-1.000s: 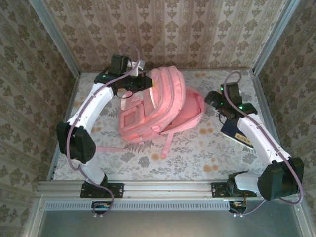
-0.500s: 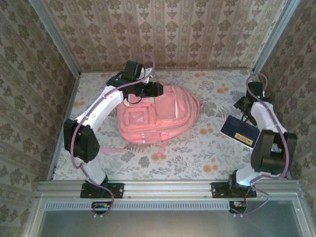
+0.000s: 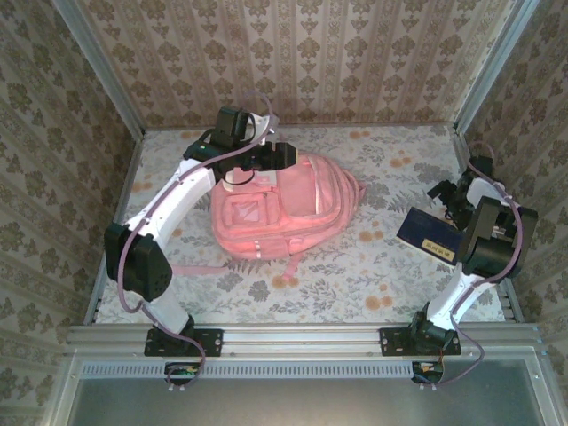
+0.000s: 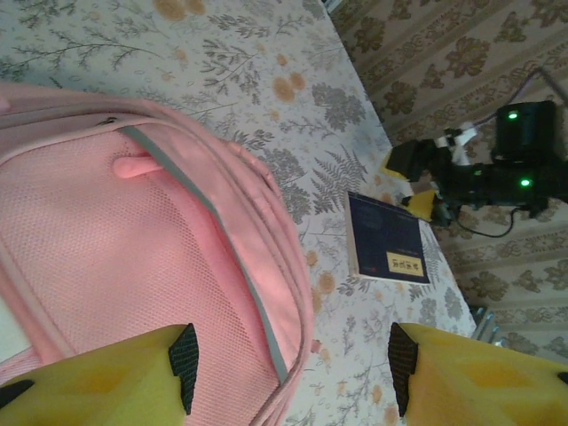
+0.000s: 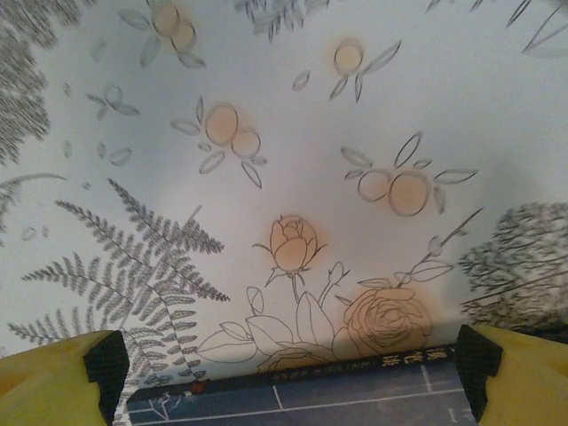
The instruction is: Pack the student bag
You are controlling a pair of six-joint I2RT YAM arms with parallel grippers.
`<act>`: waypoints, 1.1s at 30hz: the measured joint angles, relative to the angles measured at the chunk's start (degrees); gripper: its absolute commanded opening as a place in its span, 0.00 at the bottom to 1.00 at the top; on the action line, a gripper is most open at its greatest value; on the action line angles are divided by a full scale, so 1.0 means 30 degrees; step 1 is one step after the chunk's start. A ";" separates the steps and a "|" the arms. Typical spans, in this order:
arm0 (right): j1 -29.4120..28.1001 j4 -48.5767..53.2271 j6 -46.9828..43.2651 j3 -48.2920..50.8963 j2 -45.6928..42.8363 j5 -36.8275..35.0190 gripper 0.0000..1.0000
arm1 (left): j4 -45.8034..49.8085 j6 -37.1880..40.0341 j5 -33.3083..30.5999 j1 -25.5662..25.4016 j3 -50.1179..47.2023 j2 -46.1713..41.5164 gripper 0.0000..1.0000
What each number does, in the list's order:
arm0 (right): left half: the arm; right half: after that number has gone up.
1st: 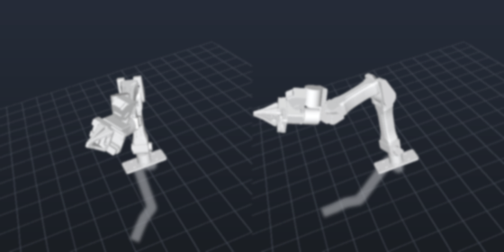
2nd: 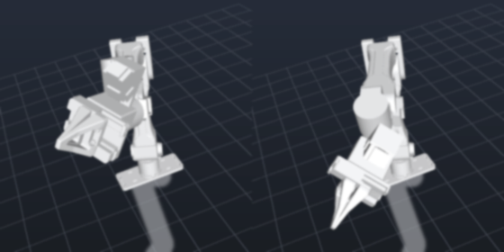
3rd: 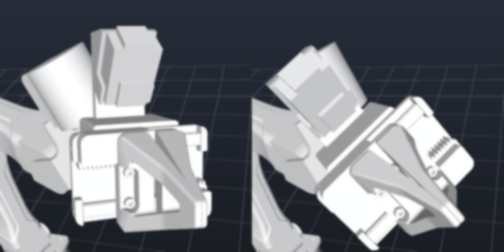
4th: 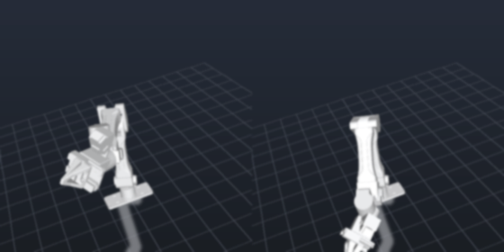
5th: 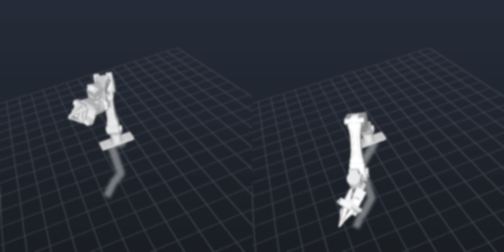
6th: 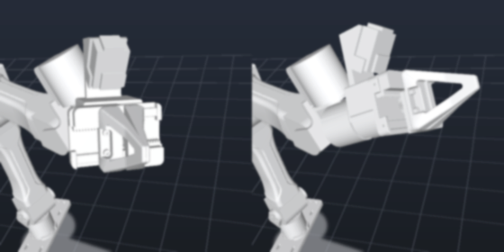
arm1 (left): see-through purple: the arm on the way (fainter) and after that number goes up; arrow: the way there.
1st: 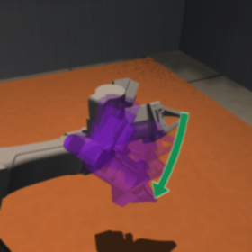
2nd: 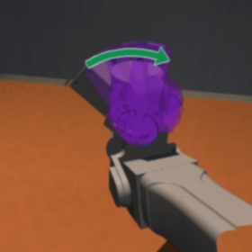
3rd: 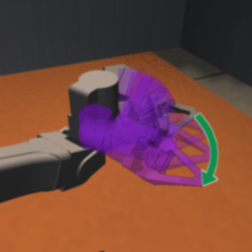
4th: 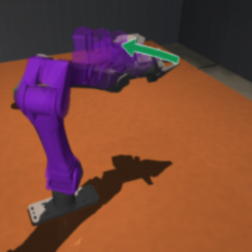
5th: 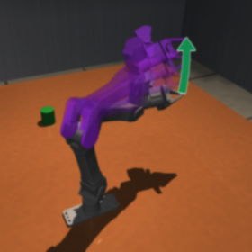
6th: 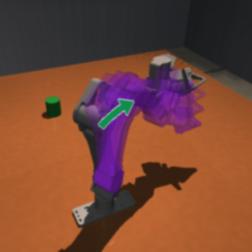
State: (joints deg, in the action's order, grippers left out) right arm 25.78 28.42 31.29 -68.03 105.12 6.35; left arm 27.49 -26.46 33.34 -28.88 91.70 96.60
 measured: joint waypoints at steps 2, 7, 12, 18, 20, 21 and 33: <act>-0.0080 -0.0313 0.0080 0.0233 0.0029 0.0219 0.96 | -0.0131 -0.0109 0.0204 0.0015 -0.0066 0.0000 0.62; -0.0102 -0.1297 0.0678 0.1260 -0.0678 0.1202 0.96 | -0.0328 -0.0277 0.0488 0.0036 -0.0204 -0.0007 0.62; -0.0138 -0.1865 0.2186 0.2929 -0.1974 0.2288 0.93 | -0.0532 -0.0474 0.0911 0.0182 -0.0350 -0.0007 0.62; -0.0947 -0.1851 0.4182 0.5668 -0.4481 0.2834 0.92 | -0.0794 -0.0801 0.1311 0.0408 -0.0481 -0.0015 0.63; -0.1639 -0.1719 0.4648 0.6462 -0.5304 0.2841 0.92 | -0.0867 -0.0831 0.1355 0.0423 -0.0481 -0.0029 0.63; -0.2127 -0.1647 0.4707 0.6849 -0.5734 0.2900 0.91 | -0.0911 -0.0831 0.1399 0.0423 -0.0503 -0.0044 0.63; -0.3774 0.2171 0.4430 0.7373 -1.1220 -0.2900 1.00 | -0.1195 -0.1115 0.1479 0.0423 -0.0583 -0.0153 0.64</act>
State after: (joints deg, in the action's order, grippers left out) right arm 14.46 34.94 44.58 -45.91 71.46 -2.35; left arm 23.90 -29.80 37.78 -27.62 89.95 96.14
